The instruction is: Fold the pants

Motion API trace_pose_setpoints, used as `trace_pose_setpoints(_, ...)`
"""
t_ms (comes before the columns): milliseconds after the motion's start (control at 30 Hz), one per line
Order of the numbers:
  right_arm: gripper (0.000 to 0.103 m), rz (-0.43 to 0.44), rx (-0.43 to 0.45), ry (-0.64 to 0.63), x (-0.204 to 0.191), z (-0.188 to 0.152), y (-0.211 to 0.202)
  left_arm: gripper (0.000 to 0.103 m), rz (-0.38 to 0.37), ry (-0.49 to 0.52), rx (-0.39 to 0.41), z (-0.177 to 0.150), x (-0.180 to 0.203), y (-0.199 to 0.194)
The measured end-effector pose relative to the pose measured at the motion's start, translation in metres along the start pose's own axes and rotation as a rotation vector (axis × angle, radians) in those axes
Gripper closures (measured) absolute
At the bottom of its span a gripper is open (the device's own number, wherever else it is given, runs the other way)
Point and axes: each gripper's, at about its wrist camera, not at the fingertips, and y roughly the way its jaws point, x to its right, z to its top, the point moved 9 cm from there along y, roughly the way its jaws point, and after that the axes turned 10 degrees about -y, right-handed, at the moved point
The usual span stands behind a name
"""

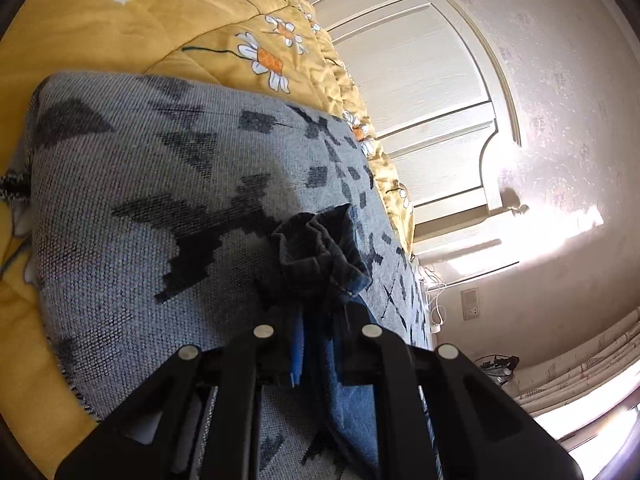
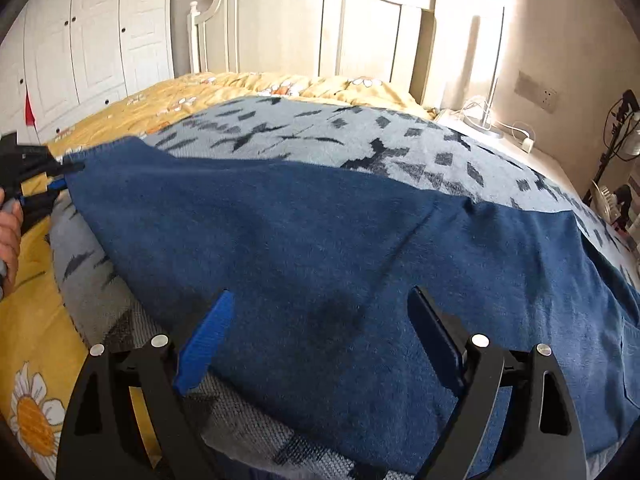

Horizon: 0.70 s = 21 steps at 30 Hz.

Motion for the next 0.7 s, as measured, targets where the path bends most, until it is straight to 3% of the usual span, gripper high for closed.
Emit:
trace_pose_setpoints(167,0.016,0.007,0.064,-0.005,-0.021,0.018,-0.005,0.092,0.009,0.035,0.008,-0.001,0.011,-0.005)
trace_pose_setpoints(300,0.016,-0.027,-0.046,-0.095,-0.049,0.014,0.021,0.093,0.014,0.046,0.008,0.0,0.017,-0.008)
trace_pose_setpoints(433,0.015,-0.057,0.003,-0.132,-0.053,0.014,0.016,0.093,0.056,0.117,0.019,0.0,0.039,-0.012)
trace_pose_setpoints(533,0.015,0.039,0.048,-0.04,-0.033,0.016,-0.008,0.093,0.136,0.267,0.062,-0.01,0.081,-0.022)
trace_pose_setpoints(700,0.015,0.103,0.045,0.229,0.061,-0.003,-0.056,0.093,0.32,0.788,0.179,-0.075,0.198,-0.031)
